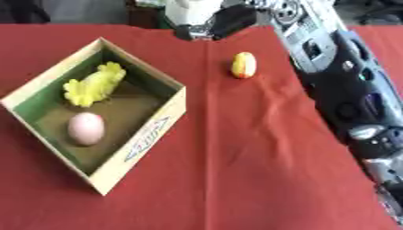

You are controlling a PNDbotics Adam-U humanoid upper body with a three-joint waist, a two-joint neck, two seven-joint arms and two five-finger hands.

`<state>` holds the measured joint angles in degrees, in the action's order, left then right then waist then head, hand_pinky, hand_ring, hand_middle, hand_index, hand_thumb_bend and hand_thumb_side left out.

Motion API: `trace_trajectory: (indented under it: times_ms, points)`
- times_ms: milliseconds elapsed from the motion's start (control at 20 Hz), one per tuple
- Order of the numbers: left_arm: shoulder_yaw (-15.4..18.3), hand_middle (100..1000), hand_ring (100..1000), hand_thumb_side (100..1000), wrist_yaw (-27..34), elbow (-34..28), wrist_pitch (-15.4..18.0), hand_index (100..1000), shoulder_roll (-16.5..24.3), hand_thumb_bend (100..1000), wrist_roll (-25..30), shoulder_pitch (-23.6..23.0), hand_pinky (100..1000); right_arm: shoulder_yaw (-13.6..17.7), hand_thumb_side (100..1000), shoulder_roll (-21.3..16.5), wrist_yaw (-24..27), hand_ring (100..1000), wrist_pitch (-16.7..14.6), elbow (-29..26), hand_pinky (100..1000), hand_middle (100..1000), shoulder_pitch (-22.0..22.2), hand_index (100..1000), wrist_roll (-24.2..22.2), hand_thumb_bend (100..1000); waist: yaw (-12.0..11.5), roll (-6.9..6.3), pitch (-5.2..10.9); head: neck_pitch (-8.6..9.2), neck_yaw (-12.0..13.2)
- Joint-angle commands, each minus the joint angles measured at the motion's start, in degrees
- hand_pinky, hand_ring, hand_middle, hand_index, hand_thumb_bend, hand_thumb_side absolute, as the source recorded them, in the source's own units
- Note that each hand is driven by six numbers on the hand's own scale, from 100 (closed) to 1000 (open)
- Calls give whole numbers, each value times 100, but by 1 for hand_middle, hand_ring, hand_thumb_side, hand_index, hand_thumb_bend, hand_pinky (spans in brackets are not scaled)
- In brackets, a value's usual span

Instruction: Pick up objects on the table and place them in the box.

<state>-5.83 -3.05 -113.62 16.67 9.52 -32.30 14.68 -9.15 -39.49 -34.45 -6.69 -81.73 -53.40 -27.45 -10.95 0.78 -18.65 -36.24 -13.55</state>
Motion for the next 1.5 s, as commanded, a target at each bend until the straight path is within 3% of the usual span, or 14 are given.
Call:
trace_trajectory:
  times_ms: [50, 850, 1200, 1500]
  points:
    - [26, 661, 598, 902, -34, -97, 9, 760, 61, 100, -15, 41, 708, 148, 672, -299, -137, 919, -30, 259, 734, 836, -11, 992, 88, 545, 13, -16, 117, 33, 45]
    - [9, 662, 600, 905, -40, -97, 18, 759, 25, 100, -10, 99, 709, 362, 614, -306, -452, 913, -241, 1618, 734, 804, 180, 979, 234, 564, -73, -28, -71, 205, 20]
    - [-10, 663, 601, 906, -34, -97, 15, 759, 6, 100, 5, 115, 709, 413, 455, -282, -629, 912, -225, 1870, 731, 807, 155, 1000, 240, 515, -94, -24, -149, 273, 8]
    - [-13, 664, 602, 908, -32, -97, 14, 759, 0, 100, 9, 117, 710, 456, 465, -285, -886, 908, -136, 1992, 726, 794, 135, 992, 306, 495, -109, -8, -176, 299, 14]
